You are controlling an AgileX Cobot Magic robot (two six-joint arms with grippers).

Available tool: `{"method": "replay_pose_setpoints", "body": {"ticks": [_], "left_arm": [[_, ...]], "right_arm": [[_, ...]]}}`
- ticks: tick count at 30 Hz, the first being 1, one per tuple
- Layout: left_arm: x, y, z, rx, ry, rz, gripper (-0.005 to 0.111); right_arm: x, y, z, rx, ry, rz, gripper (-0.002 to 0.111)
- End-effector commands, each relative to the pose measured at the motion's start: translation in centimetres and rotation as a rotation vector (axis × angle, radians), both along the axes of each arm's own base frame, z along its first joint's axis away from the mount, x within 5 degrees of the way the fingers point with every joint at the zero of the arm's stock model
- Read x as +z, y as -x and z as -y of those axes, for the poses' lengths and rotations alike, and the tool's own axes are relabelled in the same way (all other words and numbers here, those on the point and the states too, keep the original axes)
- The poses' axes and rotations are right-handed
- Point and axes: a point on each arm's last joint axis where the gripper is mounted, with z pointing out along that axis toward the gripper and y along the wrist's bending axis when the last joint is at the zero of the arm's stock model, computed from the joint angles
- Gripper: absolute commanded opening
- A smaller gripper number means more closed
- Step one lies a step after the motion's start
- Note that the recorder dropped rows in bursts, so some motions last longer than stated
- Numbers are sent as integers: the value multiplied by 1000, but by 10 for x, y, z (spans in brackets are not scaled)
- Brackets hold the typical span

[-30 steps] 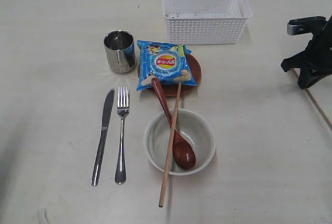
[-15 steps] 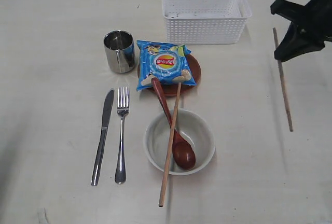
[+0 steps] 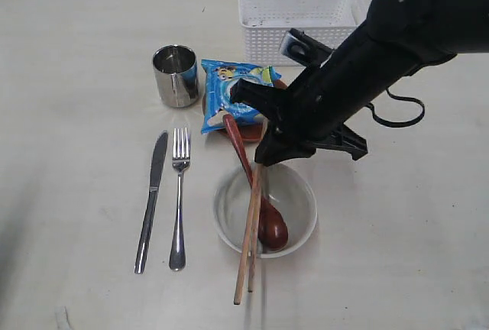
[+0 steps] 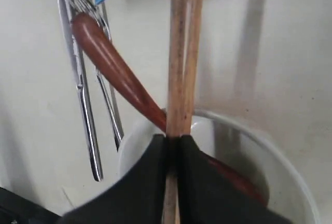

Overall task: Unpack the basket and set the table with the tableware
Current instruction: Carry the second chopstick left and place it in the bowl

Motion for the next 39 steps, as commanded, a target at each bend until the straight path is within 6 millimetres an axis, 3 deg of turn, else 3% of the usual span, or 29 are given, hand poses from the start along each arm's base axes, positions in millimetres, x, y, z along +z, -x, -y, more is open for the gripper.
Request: {"method": "replay_pose_setpoints", "body": {"ticks": [1, 12, 17, 19, 30, 39], "left_arm": [[0, 0, 0, 4, 17, 7, 0], [0, 0, 0, 5, 8, 8, 0], [0, 0, 0, 5, 8, 8, 0], [0, 0, 0, 5, 8, 8, 0], [0, 0, 0, 5, 8, 8, 0], [0, 0, 0, 5, 8, 8, 0]], "right_arm": [[-12, 0, -3, -37, 20, -45, 0], [-14, 1, 1, 3, 60, -43, 3], [-12, 2, 1, 15, 60, -58, 45], [-12, 4, 0, 26, 60, -72, 52], [-3, 12, -13, 133, -117, -115, 47], [6, 11, -15, 200, -141, -101, 47]]}}
